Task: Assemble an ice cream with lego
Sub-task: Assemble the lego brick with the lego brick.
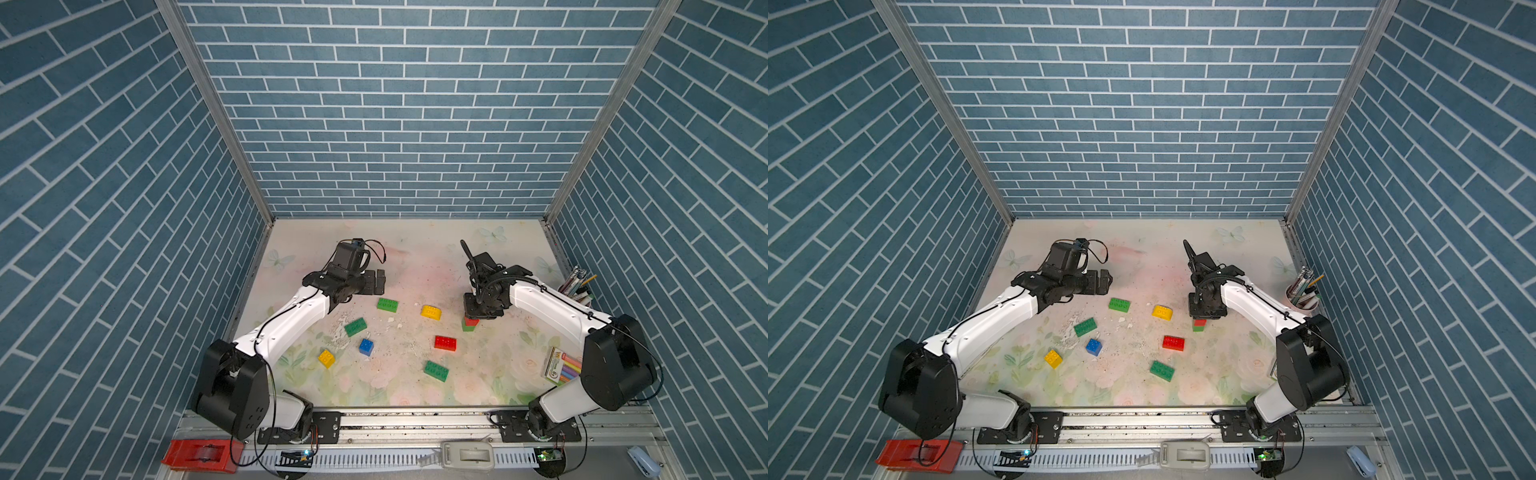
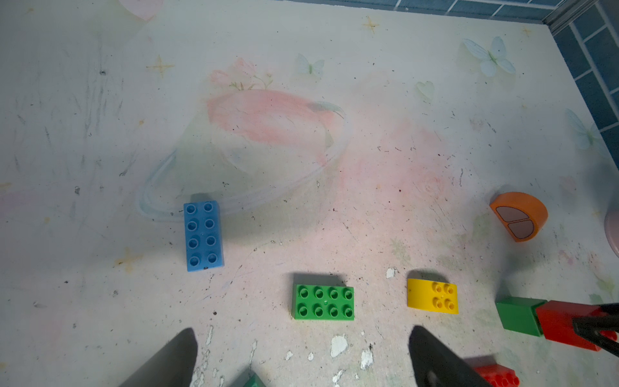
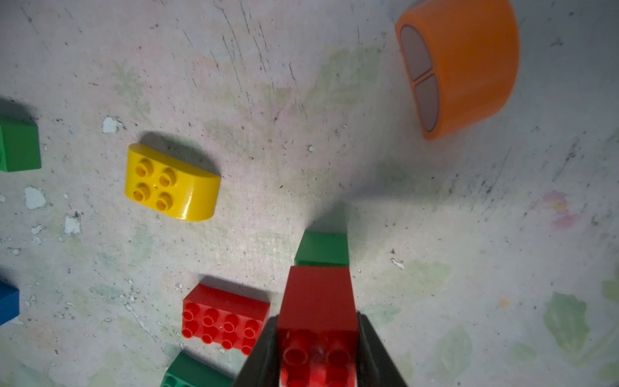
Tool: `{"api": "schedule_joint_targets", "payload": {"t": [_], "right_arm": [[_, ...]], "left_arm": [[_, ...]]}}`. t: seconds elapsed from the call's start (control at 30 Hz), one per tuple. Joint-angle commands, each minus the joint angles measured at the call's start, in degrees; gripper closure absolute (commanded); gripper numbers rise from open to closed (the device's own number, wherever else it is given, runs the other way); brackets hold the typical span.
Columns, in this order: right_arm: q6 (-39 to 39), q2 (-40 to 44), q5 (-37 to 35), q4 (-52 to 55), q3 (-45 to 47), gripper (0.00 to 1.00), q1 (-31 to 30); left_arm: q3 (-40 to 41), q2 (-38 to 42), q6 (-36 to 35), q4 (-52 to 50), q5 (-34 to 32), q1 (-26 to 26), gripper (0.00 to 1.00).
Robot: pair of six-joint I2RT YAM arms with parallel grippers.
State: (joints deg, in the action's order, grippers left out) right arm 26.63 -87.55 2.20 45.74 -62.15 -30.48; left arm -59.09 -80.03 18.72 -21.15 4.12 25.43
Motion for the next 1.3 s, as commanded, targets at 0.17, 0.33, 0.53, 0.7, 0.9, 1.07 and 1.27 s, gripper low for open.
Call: {"api": "schedule_joint_targets", "payload": {"t": [0.17, 0.33, 0.53, 0.7, 0.9, 1.07, 1.27], "right_arm": [[0.5, -2.1, -0.6, 0.5, 2.2, 0.88, -0.7], [0.0, -5.1, -2.4, 3.2, 0.9, 0.91, -1.5], [0.8, -8.6, -2.7, 4.5, 2.3, 0.93, -2.4], [3.8, -7.6, 0.2, -3.5, 6.5, 0.96, -2.5], [5.0, -8.3, -0.6, -6.5, 5.1, 1.0, -2.6], [5.4, -10.0, -1.3, -6.8, 1.3, 1.0, -2.7], [4.5, -15.0, -2.2, -3.9, -5.4, 1.0, -2.6]], "left_arm": [[1.2, 1.4, 0.1, -0.7, -0.5, 0.4, 0.0], [1.0, 1.3, -0.1, -0.7, -0.4, 0.4, 0.0], [1.1, 1.6, -0.1, -1.0, -0.7, 0.3, 0.01], [1.4, 2.1, -0.1, -1.0, -1.3, 0.4, 0.01], [1.0, 2.1, -0.1, -1.3, -1.7, 0.3, 0.01], [0.8, 2.1, -0.1, -1.3, -1.9, 0.4, 0.0], [0.6, 1.6, 0.0, -1.1, -1.8, 0.4, 0.0]]}}
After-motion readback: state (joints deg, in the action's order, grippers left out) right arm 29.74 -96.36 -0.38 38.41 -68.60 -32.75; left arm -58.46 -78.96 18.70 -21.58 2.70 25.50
